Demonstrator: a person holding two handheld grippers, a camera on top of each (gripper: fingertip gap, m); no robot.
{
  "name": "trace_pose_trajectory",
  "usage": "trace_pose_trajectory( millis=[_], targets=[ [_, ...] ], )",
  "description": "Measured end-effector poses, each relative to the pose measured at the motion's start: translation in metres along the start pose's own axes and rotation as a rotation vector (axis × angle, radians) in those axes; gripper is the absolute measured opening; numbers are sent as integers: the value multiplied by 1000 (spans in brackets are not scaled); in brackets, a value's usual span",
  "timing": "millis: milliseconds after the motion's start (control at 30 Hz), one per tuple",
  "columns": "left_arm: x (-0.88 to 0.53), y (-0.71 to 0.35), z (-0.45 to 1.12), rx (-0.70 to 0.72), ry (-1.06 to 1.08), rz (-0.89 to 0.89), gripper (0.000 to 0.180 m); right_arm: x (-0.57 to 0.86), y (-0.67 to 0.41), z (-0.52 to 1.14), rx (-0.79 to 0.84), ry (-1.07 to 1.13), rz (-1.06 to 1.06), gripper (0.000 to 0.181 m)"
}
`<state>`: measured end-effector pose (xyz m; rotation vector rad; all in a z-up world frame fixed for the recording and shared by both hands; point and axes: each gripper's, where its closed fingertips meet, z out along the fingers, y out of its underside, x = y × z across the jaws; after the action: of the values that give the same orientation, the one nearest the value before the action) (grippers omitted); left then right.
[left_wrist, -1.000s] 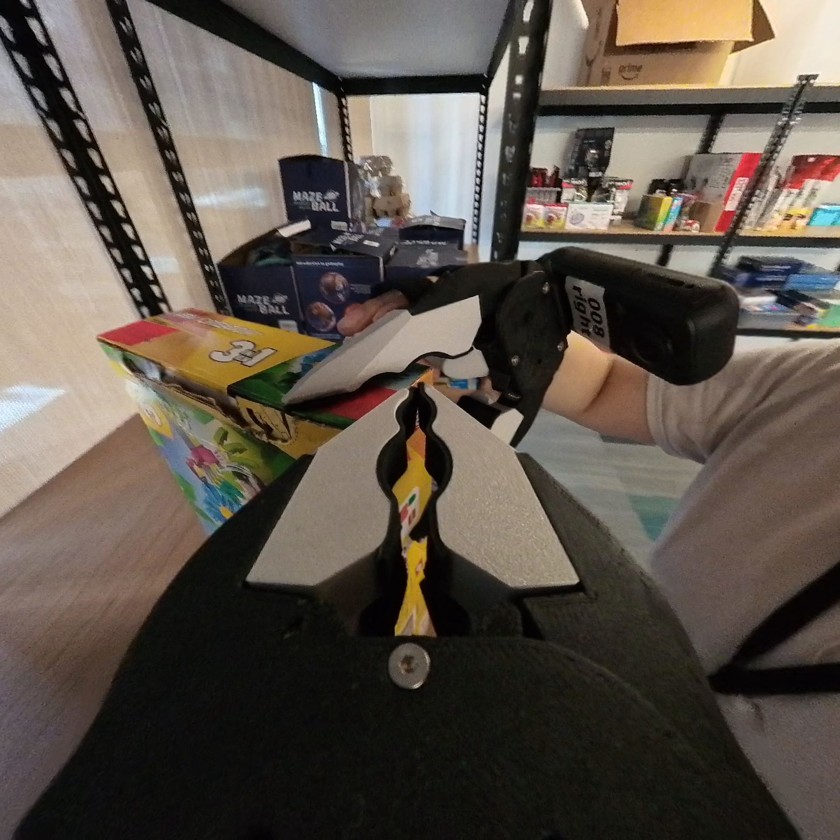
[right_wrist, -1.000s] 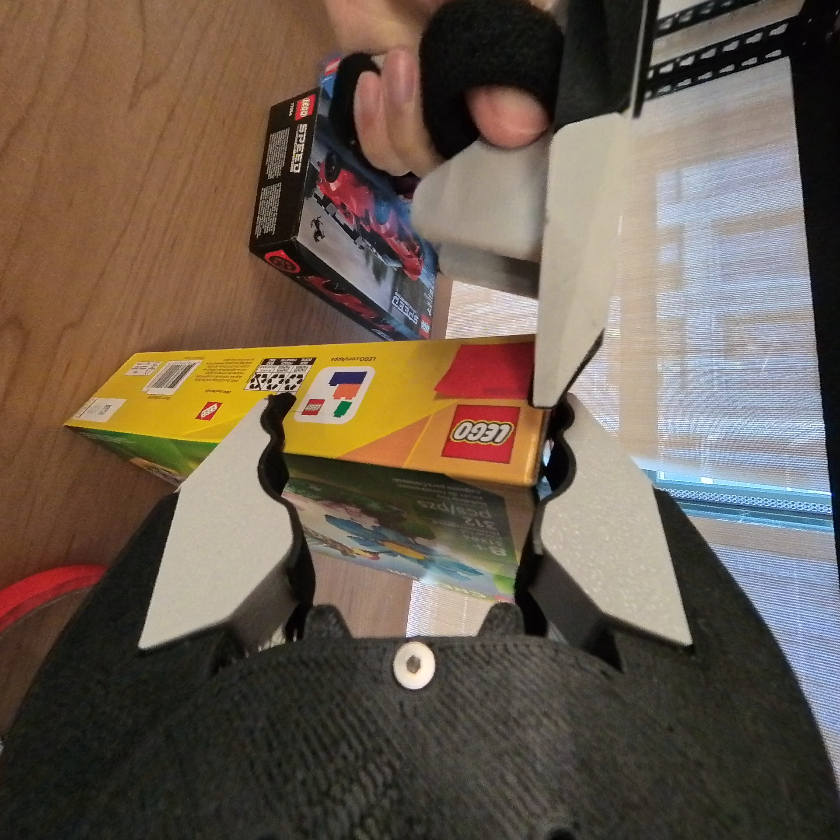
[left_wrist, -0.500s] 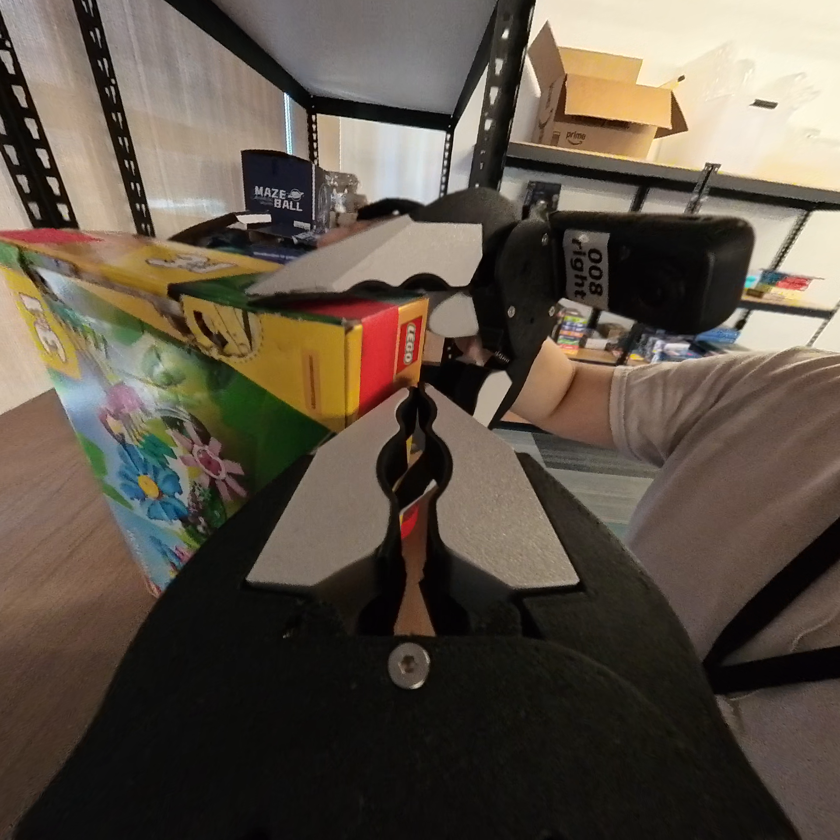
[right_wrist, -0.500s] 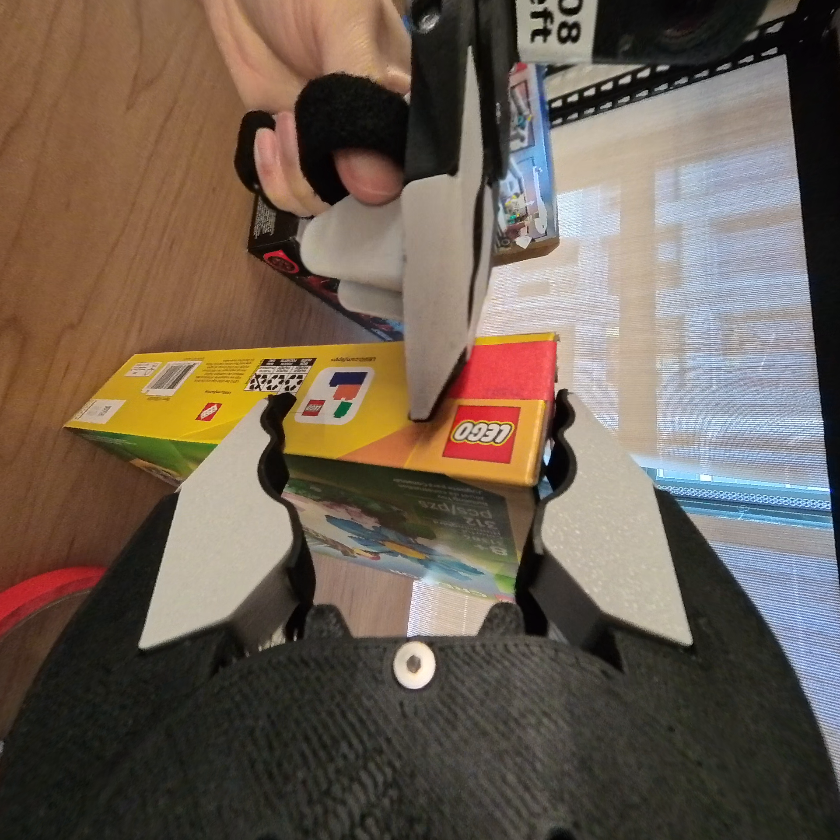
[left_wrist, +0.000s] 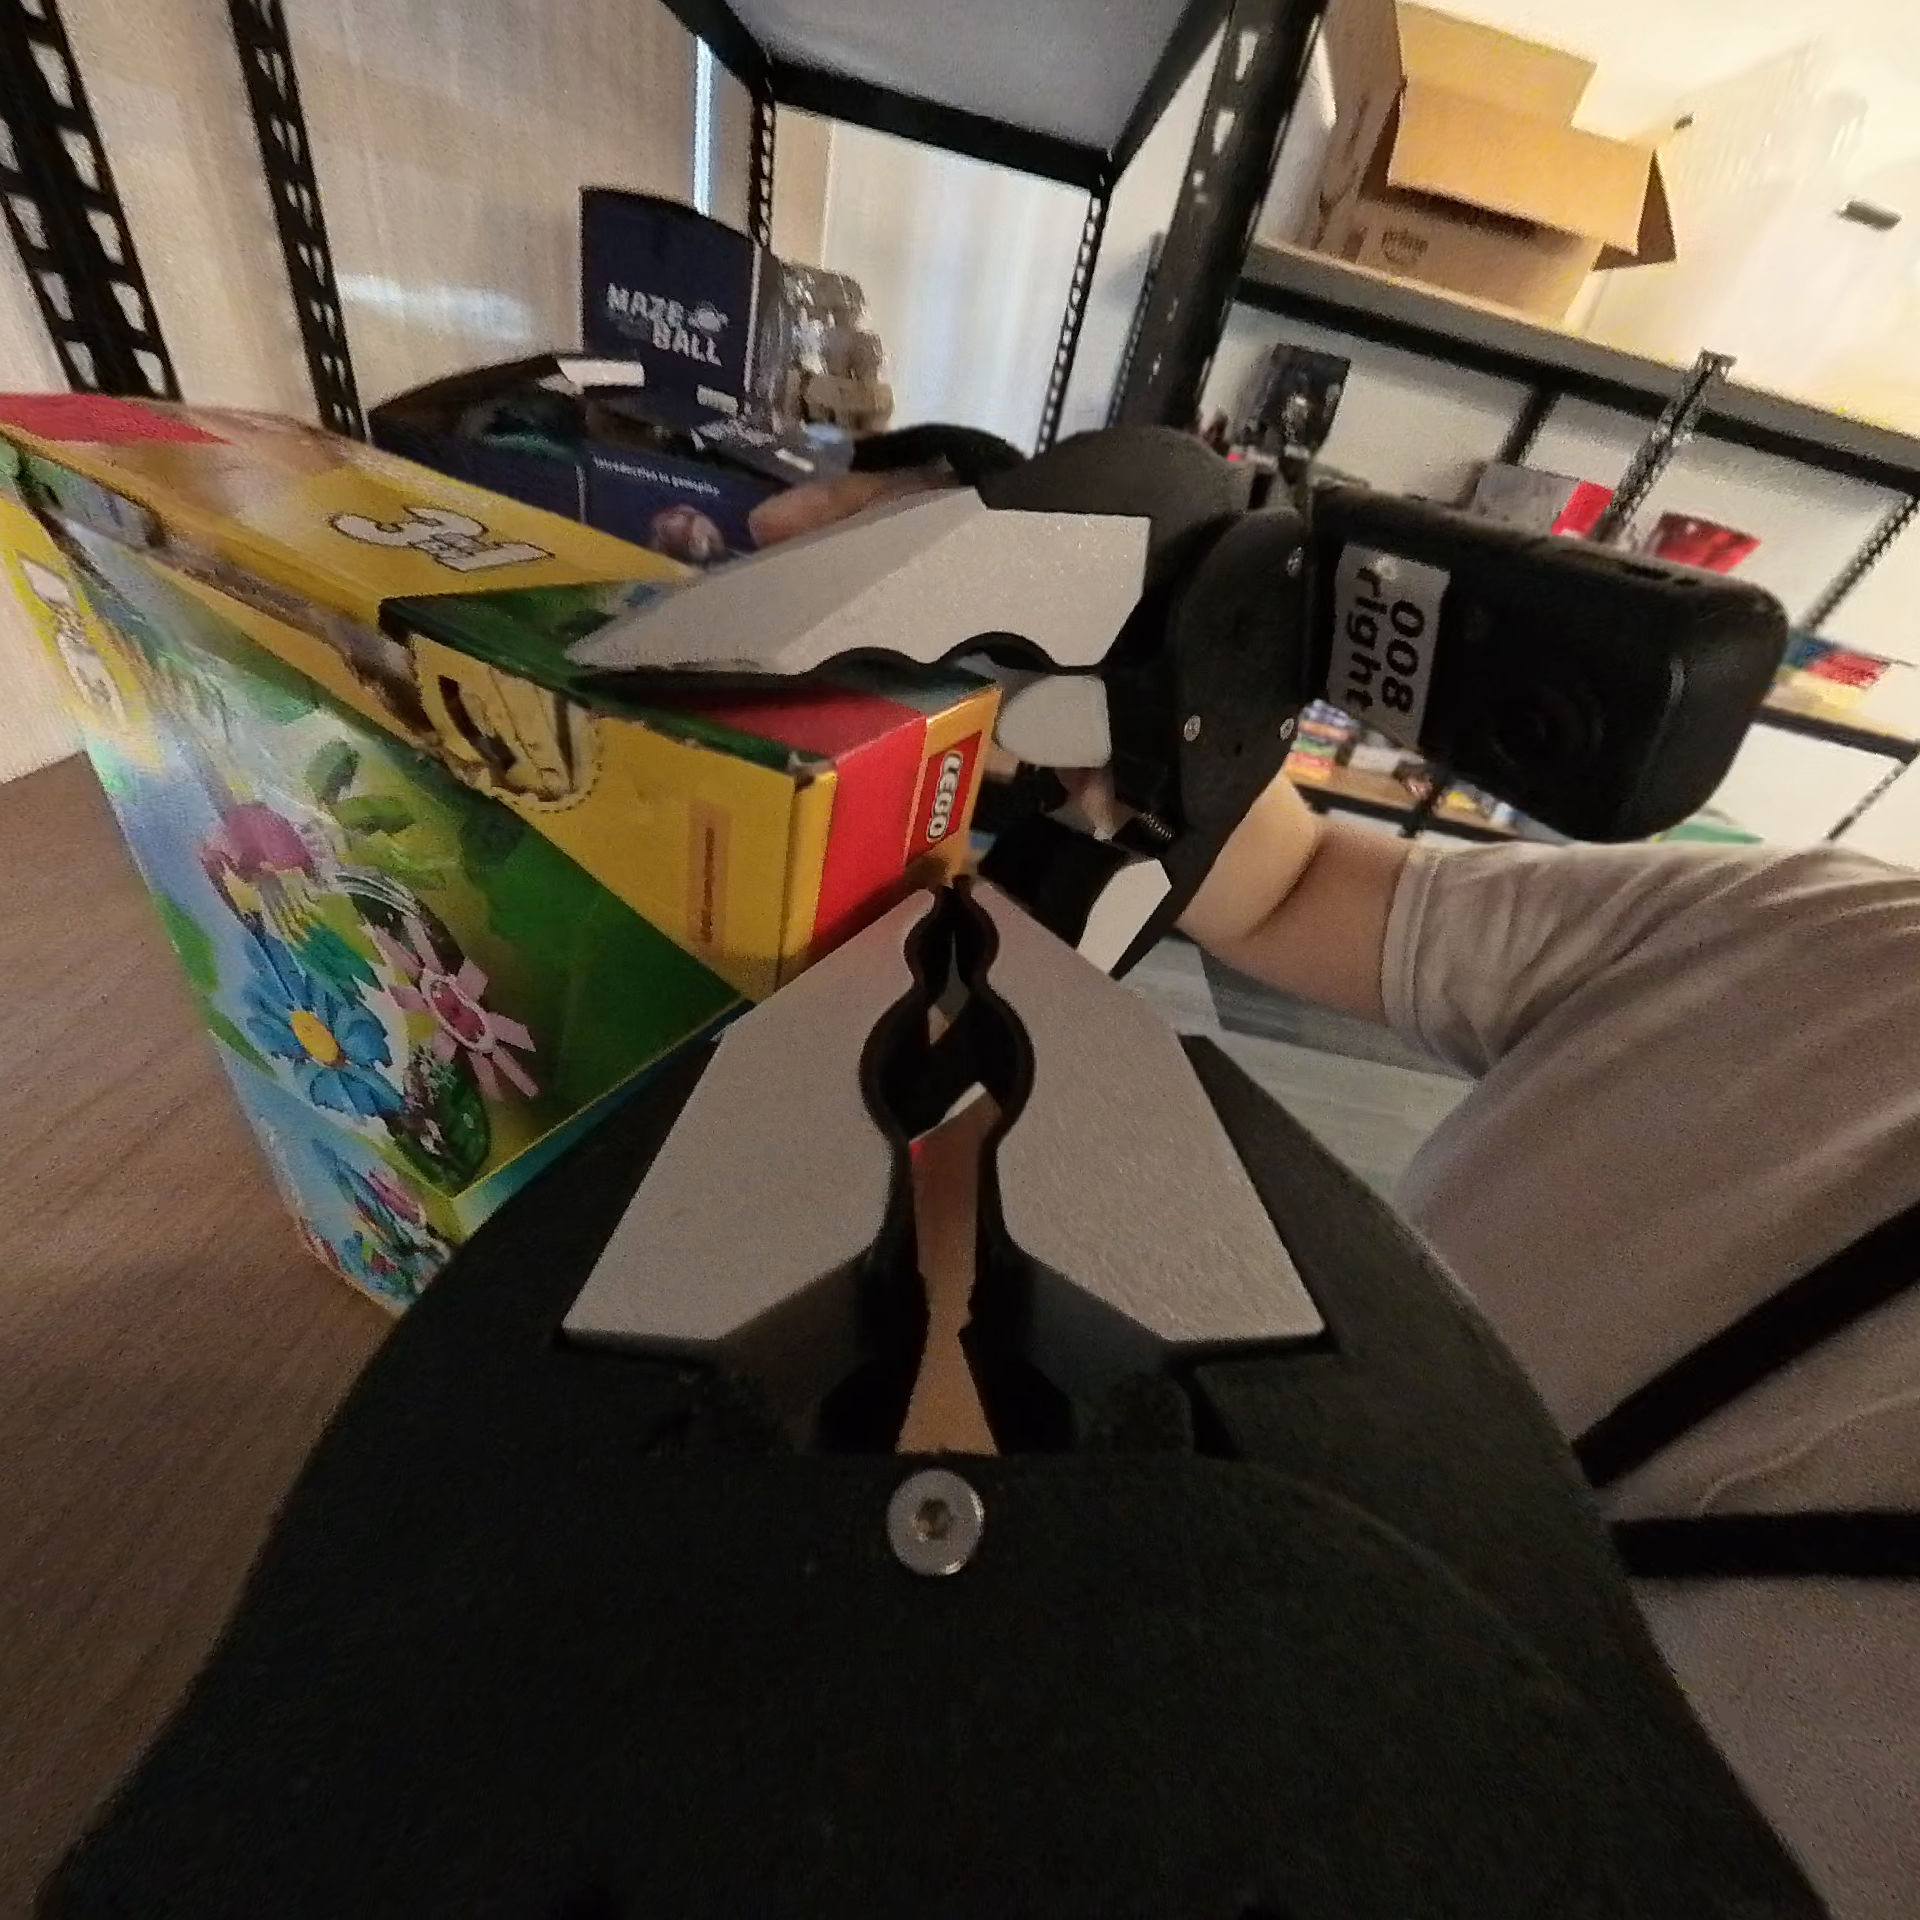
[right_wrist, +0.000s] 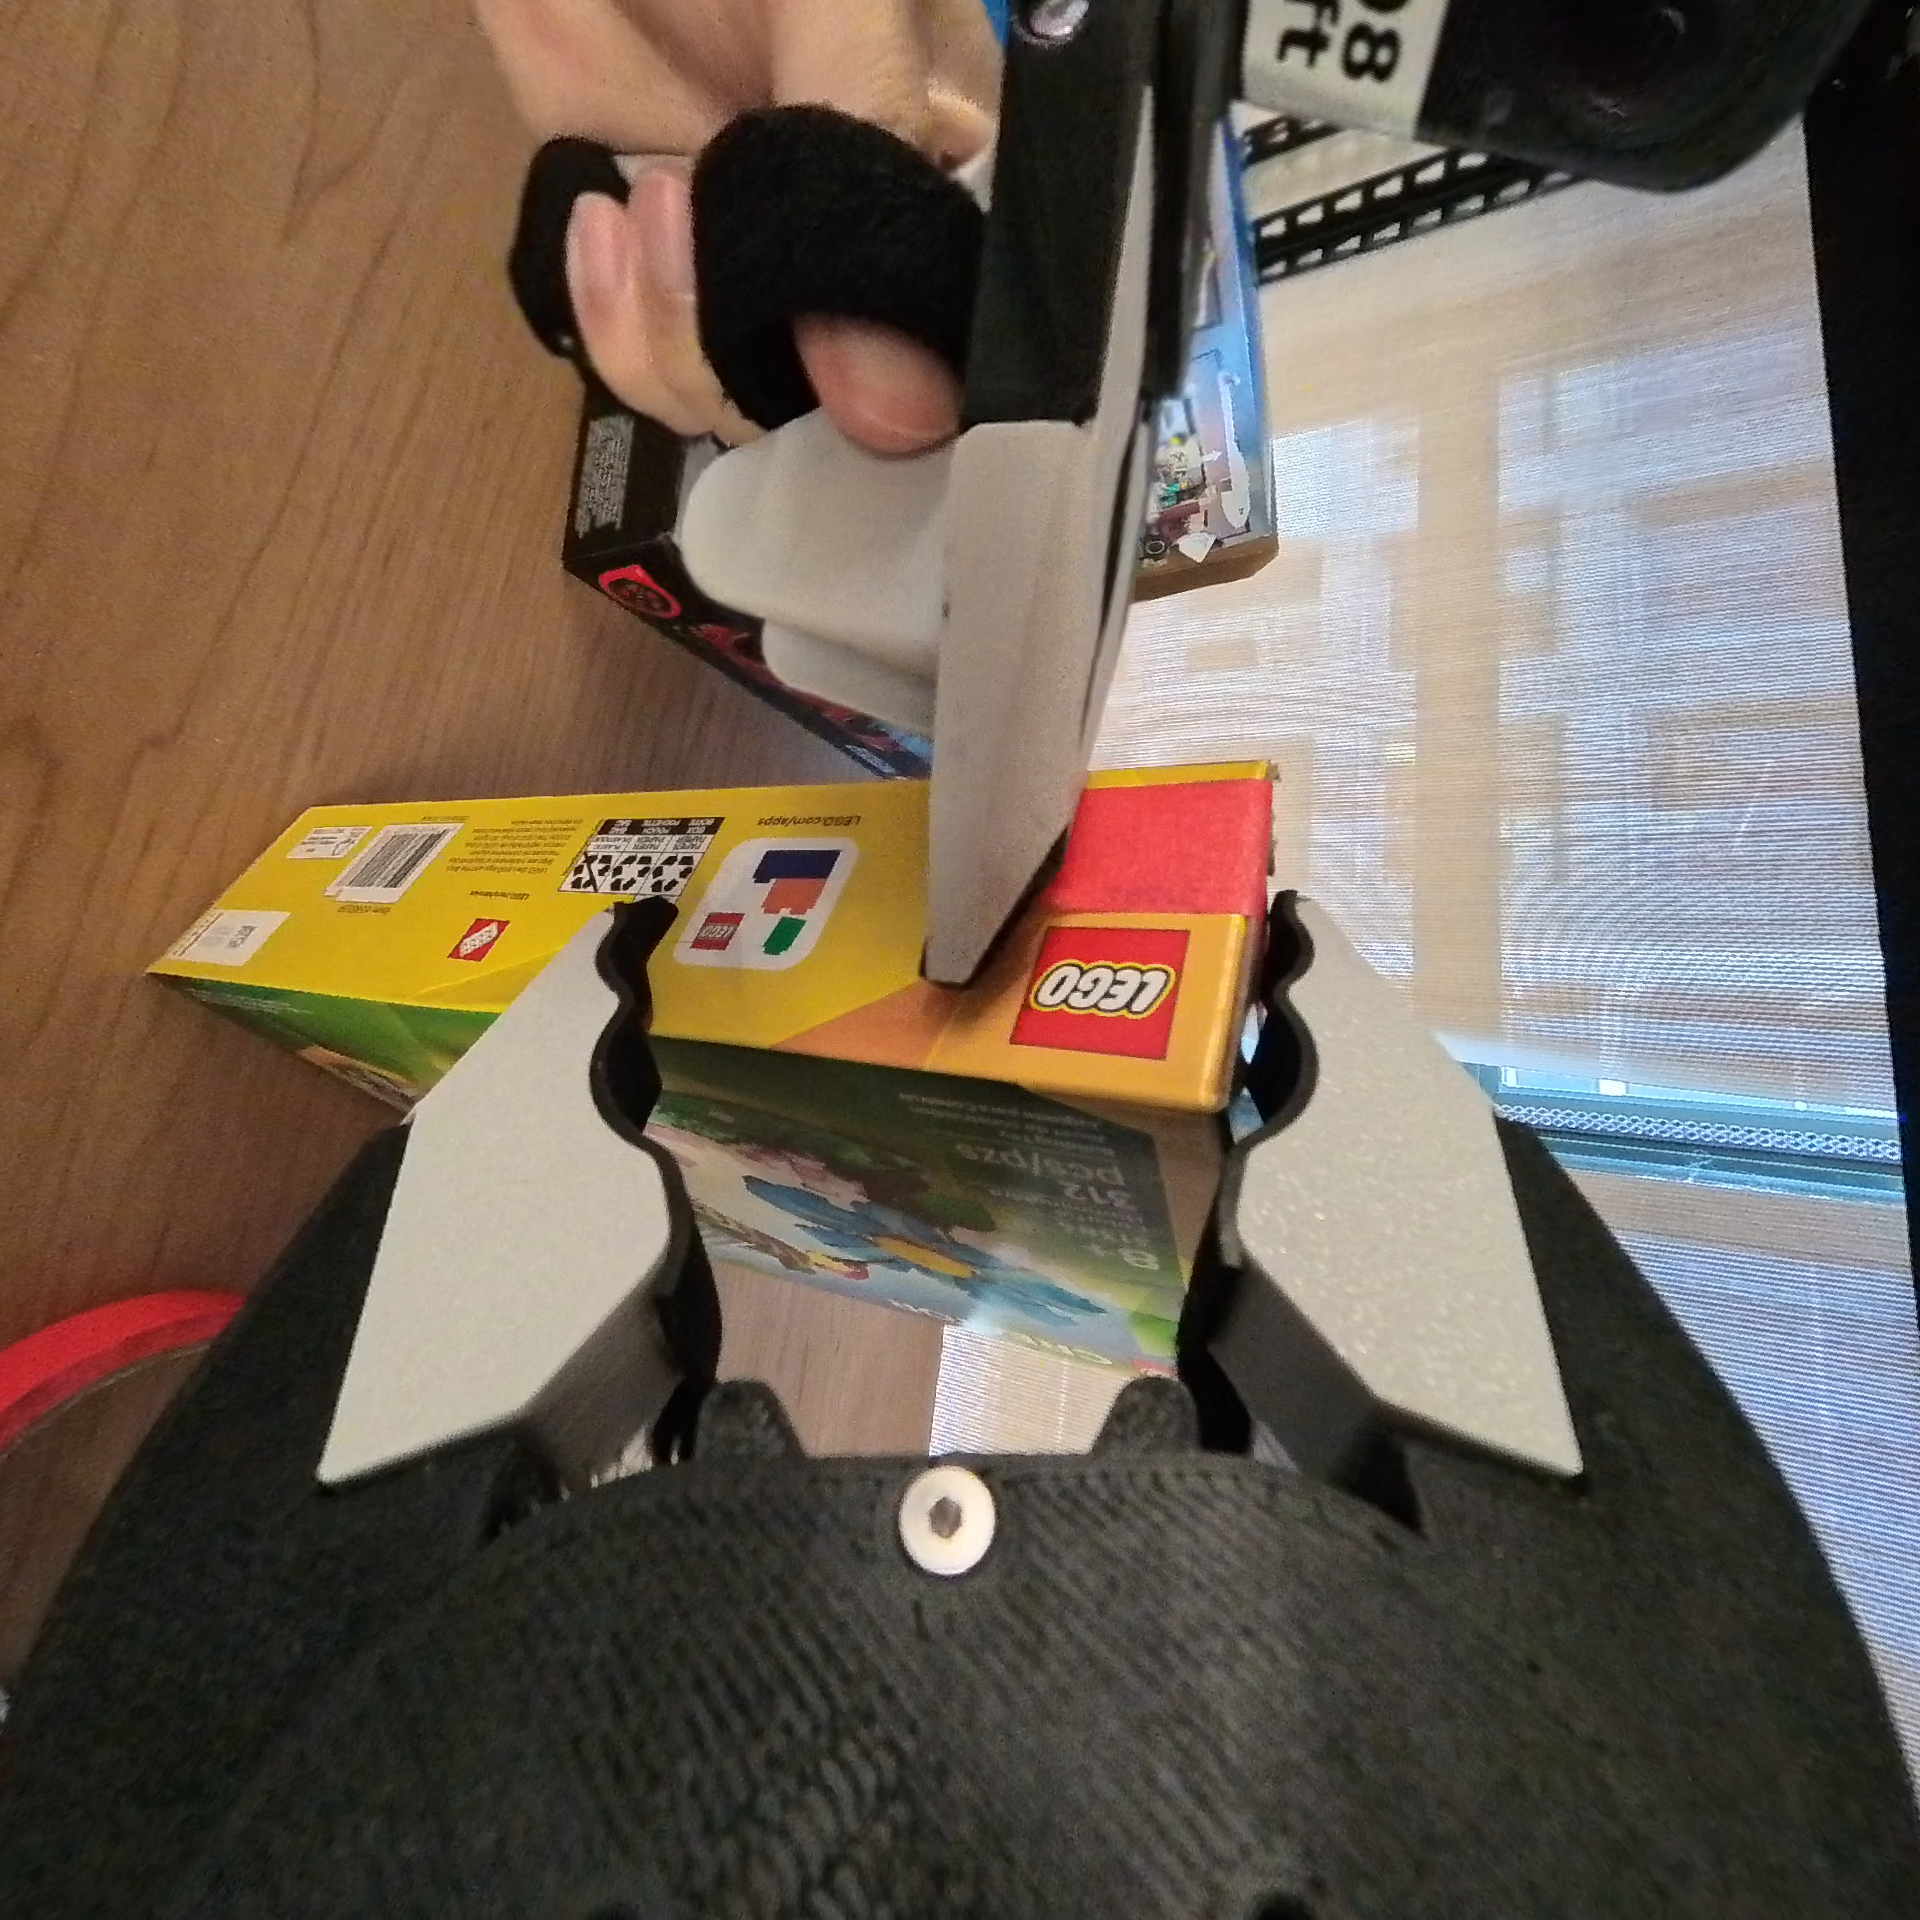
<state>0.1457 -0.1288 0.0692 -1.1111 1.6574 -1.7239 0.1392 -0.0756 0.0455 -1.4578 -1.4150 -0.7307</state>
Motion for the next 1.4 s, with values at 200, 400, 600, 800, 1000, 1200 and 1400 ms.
trace_pose_trajectory(
  millis=[200,400,600,800,1000,1200,1400],
  targets=[
    [-1,10,-5,-99,50,-85,0,0,0,1,-2,0,-2,116],
    [12,-16,-18,40,149,-98,0,0,0,2,-1,1,-2,116],
    [0,-12,-10,33,74,1,0,1,1,2,2,3,-1,116],
    [-19,31,1,-43,-20,-55,0,4,9,5,-21,14,5,117],
    [-4,-1,-18,151,-6,-8,0,4,9,6,-18,11,3,117],
    [-12,-13,-5,105,-60,60,0,4,9,6,-19,10,3,117],
    [-12,-2,-4,157,80,-125,0,4,10,5,-19,14,5,117]
  ],
)
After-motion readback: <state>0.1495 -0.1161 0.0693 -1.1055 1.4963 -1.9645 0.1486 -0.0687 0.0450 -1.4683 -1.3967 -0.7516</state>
